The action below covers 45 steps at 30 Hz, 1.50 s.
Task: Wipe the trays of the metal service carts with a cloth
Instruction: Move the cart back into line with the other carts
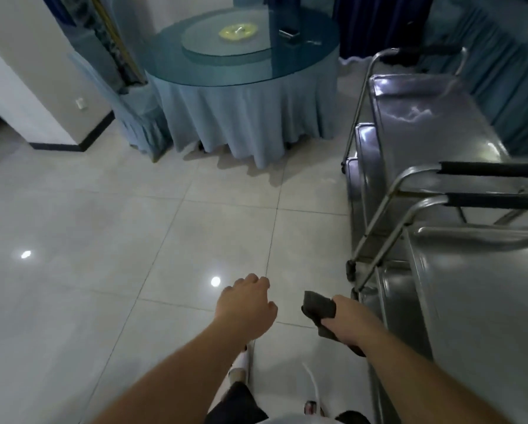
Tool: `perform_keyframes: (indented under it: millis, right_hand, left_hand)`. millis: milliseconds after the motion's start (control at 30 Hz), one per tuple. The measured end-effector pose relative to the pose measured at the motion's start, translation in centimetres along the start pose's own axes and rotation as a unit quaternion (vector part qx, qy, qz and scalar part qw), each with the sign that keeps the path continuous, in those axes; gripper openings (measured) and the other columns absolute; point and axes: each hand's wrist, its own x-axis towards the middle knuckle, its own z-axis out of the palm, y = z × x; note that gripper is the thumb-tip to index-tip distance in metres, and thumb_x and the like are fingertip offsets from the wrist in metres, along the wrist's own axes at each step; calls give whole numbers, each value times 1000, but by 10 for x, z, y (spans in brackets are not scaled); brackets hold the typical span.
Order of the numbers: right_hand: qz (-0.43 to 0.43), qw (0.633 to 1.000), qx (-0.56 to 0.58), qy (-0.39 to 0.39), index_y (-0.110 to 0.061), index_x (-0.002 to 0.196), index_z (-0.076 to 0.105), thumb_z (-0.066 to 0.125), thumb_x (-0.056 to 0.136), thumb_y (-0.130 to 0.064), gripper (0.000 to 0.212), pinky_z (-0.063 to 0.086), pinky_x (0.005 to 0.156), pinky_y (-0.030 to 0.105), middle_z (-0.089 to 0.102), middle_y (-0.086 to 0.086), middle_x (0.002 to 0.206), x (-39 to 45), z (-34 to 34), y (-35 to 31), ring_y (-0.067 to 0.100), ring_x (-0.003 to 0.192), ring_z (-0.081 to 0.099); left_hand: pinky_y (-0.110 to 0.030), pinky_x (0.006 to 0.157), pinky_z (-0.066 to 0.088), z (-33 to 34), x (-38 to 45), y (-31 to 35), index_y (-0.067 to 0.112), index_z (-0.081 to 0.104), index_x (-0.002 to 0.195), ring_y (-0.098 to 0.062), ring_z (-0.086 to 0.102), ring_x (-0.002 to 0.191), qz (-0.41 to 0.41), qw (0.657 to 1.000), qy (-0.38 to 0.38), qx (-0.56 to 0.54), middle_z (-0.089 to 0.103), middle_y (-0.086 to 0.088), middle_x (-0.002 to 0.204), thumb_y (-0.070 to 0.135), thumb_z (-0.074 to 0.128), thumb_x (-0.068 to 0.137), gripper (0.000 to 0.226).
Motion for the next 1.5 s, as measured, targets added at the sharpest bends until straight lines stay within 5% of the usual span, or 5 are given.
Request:
perform_keyframes:
  millis: [300,567,867,1067,1500]
  right_hand:
    - [153,973,162,53,-21,132,58,64,99,-41,39,52,100,41,67,4,123,56,-26,-11,23,109,65]
    - [270,921,267,82,-18,114,62,63,100,-37,23,55,92,38,68,1,103,51,-16,18,20,96,67]
    - [341,870,339,106,-22,102,57,67,98,-34,16,44,60,20,61,-9,83,66,1,77,4,73,58]
    - [385,834,371,134,-24,111,60,68,95,-37,22,59,88,39,67,-4,97,80,-3,78,16,89,67]
    - [448,688,513,250,-35,129,48,66,95,-45,39,57,73,37,65,-8,92,155,25,31,11,78,62]
  left_hand:
    - [-40,95,44,-51,167,-10,25,54,139,-23,57,117,195,974,-53,104,59,2,134,45,47,99,45]
    - [-40,97,46,-57,244,57,23,52,140,-24,56,119,335,917,-102,191,55,0,136,44,45,102,44]
    - [-39,94,45,-50,285,133,23,49,145,-23,55,118,406,864,-113,276,54,-1,137,41,44,104,46]
    - [-39,93,45,-38,325,167,23,50,142,-24,55,118,442,827,-141,316,54,-1,135,40,44,102,43]
    - [-41,92,49,32,421,208,26,51,142,-25,58,118,524,739,-217,363,56,-1,136,41,48,101,43]
